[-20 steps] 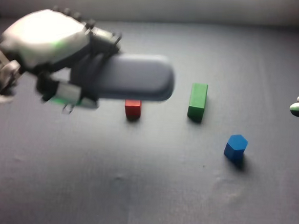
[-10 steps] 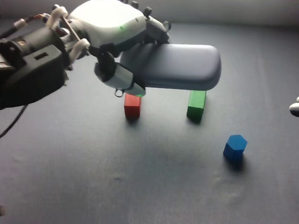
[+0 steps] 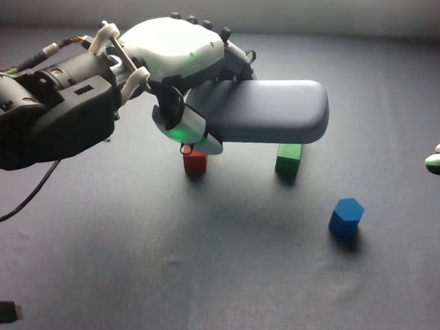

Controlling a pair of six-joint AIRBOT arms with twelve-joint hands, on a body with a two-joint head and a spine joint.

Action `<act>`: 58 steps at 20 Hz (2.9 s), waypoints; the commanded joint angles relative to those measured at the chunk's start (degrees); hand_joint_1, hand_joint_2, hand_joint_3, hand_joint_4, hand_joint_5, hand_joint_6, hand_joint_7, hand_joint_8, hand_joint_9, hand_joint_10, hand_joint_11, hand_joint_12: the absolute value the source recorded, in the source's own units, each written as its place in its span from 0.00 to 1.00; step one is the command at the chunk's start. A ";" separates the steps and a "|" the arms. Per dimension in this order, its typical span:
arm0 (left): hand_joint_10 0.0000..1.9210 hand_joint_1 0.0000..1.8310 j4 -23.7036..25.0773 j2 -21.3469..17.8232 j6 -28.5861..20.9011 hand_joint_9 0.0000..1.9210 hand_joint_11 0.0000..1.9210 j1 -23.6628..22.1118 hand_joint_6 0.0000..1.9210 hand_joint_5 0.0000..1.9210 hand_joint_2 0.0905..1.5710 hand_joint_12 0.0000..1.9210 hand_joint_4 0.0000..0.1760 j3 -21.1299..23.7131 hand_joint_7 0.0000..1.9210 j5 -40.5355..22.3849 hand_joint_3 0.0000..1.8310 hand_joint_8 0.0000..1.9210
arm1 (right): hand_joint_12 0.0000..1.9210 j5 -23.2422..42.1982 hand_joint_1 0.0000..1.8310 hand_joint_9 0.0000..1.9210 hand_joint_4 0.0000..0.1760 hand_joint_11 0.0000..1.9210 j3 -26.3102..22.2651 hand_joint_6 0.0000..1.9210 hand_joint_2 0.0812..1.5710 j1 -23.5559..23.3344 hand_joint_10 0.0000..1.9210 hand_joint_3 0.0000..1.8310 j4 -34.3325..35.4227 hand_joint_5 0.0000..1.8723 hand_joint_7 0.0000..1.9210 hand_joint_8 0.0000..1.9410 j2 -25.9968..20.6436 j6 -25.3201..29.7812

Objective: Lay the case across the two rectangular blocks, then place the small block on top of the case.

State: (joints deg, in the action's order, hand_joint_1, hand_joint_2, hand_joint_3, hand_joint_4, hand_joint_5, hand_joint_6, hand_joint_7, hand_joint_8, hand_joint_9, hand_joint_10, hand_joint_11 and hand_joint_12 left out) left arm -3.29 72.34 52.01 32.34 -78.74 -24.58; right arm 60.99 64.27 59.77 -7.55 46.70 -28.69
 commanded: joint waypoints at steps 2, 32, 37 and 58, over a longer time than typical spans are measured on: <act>0.64 0.75 -0.85 0.49 0.68 0.51 0.47 -0.50 0.33 0.52 0.68 0.73 0.00 -0.62 0.53 -6.01 0.00 0.54 | 0.43 6.41 0.28 0.25 0.00 0.09 0.22 0.00 0.86 -0.66 0.00 0.00 1.85 0.27 0.22 0.00 0.03 0.26; 0.00 0.56 -4.42 2.09 4.11 0.50 0.36 0.08 0.00 0.33 0.56 0.51 0.00 -2.62 0.42 -3.37 0.00 0.00 | 0.46 5.85 0.32 0.25 0.00 0.10 0.42 0.00 0.86 -0.64 0.00 0.00 1.70 0.26 0.22 0.00 0.37 0.50; 0.00 0.53 -4.39 1.41 4.19 0.48 0.32 0.06 0.00 0.25 0.55 0.63 0.00 -1.96 0.35 -4.06 0.00 0.00 | 0.48 5.85 0.32 0.24 0.00 0.08 0.40 0.00 0.86 -0.63 0.00 0.00 1.70 0.26 0.22 0.00 0.41 0.55; 0.00 0.48 -6.47 -26.78 2.46 0.13 0.00 22.51 0.00 0.14 0.56 0.44 0.00 26.94 0.13 -49.49 0.00 0.00 | 0.59 -2.41 0.46 0.23 0.21 0.01 3.65 0.00 0.70 -10.81 0.00 0.00 -8.73 0.27 0.22 0.00 5.26 3.22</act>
State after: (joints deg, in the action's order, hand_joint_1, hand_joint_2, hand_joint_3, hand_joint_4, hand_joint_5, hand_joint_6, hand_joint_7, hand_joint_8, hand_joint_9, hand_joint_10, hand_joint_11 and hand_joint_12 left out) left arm -9.82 45.76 54.41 55.61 -51.81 -65.73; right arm 53.71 68.07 49.06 -18.48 52.58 -25.58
